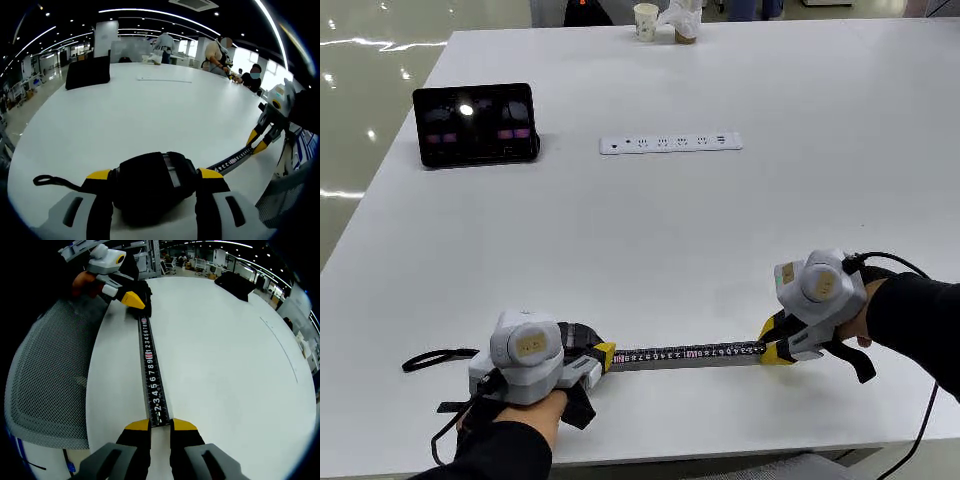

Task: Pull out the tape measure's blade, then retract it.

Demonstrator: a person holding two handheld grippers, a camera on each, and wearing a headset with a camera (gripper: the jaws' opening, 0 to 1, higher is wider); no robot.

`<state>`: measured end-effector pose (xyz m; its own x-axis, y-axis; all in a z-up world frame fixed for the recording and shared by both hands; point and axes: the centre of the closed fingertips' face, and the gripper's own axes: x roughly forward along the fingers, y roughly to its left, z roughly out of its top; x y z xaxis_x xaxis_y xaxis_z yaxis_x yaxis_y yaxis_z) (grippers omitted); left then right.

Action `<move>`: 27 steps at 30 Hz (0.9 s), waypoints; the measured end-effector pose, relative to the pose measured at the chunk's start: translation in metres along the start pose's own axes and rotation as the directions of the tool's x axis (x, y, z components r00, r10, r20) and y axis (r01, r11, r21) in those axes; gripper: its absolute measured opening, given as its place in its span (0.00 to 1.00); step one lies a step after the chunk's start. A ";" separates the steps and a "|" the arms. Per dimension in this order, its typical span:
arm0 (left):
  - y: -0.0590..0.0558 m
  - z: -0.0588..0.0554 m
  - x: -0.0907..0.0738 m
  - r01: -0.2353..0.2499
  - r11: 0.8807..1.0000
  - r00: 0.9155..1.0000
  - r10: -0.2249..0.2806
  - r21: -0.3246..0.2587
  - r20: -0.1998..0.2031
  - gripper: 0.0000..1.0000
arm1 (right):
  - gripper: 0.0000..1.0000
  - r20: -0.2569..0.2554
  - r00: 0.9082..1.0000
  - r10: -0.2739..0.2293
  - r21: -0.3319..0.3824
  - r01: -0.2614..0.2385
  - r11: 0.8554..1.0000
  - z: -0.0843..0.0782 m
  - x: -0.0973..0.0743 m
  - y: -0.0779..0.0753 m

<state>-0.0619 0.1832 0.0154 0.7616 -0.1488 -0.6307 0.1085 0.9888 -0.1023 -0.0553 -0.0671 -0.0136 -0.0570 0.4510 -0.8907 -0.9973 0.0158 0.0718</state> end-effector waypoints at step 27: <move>0.000 -0.003 0.001 0.016 0.998 1.000 -0.015 0.060 -0.020 0.62 | 0.11 -0.006 0.999 -0.037 0.020 0.038 0.999 0.006 0.004 0.001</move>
<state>-0.0633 0.1828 0.0126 0.7473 -0.1637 -0.6440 0.1586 0.9851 -0.0663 -0.0562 -0.0599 -0.0141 -0.0199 0.4446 -0.8955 -0.9976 0.0506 0.0472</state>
